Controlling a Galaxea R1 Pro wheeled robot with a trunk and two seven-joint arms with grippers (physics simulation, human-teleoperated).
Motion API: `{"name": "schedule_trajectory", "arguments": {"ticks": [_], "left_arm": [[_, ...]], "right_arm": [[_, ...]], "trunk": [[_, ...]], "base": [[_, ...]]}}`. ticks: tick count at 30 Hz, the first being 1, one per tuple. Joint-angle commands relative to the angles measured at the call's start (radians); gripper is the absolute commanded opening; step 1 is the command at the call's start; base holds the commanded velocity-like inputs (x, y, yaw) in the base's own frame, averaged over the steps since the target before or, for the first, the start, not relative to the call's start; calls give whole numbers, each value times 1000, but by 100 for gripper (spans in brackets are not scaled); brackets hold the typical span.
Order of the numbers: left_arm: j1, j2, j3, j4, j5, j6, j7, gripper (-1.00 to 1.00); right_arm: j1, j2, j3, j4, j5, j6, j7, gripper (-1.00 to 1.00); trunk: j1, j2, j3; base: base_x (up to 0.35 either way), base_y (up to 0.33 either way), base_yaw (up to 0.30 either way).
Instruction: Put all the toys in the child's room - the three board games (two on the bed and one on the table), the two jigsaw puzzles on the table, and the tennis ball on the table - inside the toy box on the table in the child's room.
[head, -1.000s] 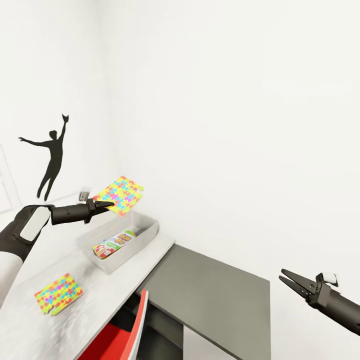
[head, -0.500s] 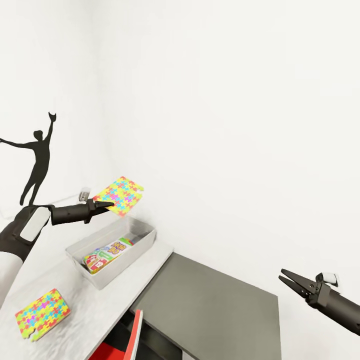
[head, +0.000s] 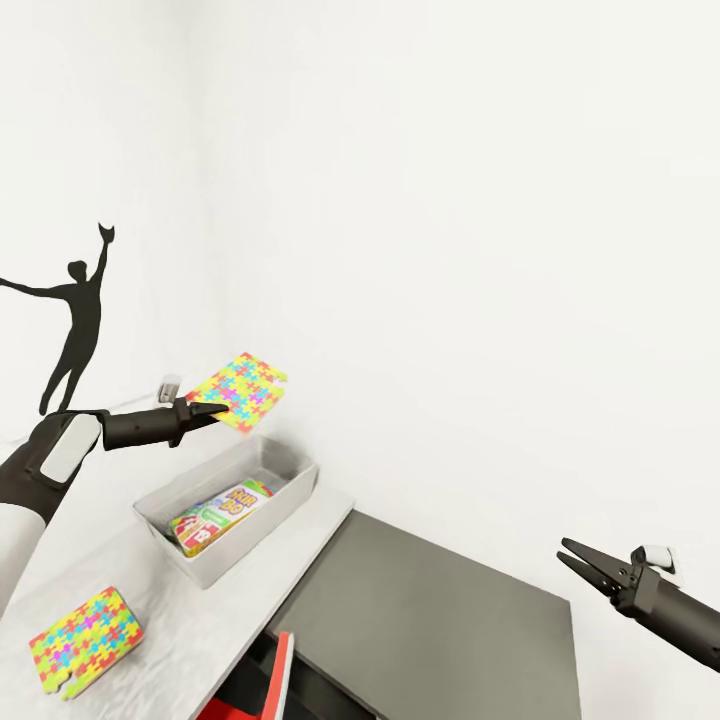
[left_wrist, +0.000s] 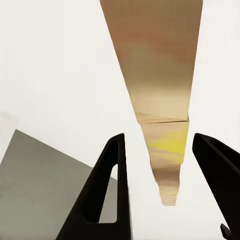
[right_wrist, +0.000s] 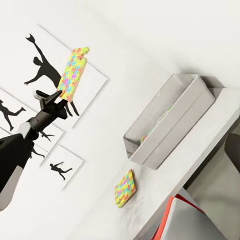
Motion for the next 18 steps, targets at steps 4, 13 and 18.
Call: {"name": "schedule_trajectory", "arguments": {"ticks": [4, 13, 18], "left_arm": [[-1, 0, -3, 1, -3, 1, -6, -100], [-1, 1, -2, 0, -3, 1, -7, -100], [-1, 1, -2, 0, -3, 1, -7, -100]], "right_arm": [[-1, 4, -1, 4, 4, 3, 5, 100], [0, 9, -1, 5, 4, 2, 5, 100], [-1, 10, -1, 5, 4, 1, 4, 100]], "trunk": [[0, -1, 0], [0, -1, 0], [0, -1, 0]], "base": [[93, 48, 0], [72, 22, 0], [23, 19, 0]]}}
